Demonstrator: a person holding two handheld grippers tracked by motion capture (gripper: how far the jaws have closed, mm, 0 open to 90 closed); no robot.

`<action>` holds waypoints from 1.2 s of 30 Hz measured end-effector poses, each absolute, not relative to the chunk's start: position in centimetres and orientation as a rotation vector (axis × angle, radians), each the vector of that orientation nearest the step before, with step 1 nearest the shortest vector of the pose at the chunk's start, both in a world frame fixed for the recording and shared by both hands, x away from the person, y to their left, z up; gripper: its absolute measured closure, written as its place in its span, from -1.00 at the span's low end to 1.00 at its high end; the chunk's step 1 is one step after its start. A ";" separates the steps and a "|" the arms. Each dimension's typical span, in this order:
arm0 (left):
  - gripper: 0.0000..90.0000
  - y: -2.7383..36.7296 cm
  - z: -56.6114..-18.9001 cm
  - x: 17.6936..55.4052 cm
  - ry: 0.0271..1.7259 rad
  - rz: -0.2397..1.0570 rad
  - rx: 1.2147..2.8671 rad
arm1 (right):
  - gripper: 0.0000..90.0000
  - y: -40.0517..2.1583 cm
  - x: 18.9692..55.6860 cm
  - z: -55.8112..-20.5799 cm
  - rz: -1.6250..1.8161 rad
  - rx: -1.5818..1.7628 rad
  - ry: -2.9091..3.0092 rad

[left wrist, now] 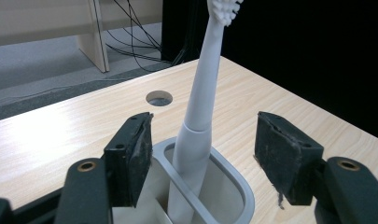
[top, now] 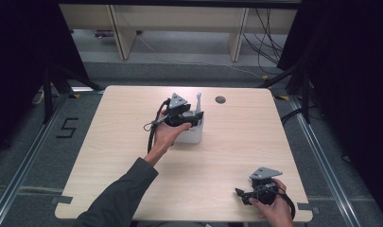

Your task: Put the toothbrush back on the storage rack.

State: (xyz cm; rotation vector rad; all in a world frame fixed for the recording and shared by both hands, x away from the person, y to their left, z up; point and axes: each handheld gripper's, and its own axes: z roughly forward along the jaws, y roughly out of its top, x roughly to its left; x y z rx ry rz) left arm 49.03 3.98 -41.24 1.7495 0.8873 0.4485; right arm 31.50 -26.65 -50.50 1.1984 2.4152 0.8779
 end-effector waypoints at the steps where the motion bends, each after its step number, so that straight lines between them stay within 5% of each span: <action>1: -0.20 4.1 -41.2 49.0 0.888 0.446 1.751 | -0.51 -26.6 31.5 -50.5 0.879 1.201 2.417; 36: -0.44 9.2 -41.7 45.0 0.871 0.420 1.777 | -0.51 -26.9 31.6 -50.4 0.863 1.201 2.421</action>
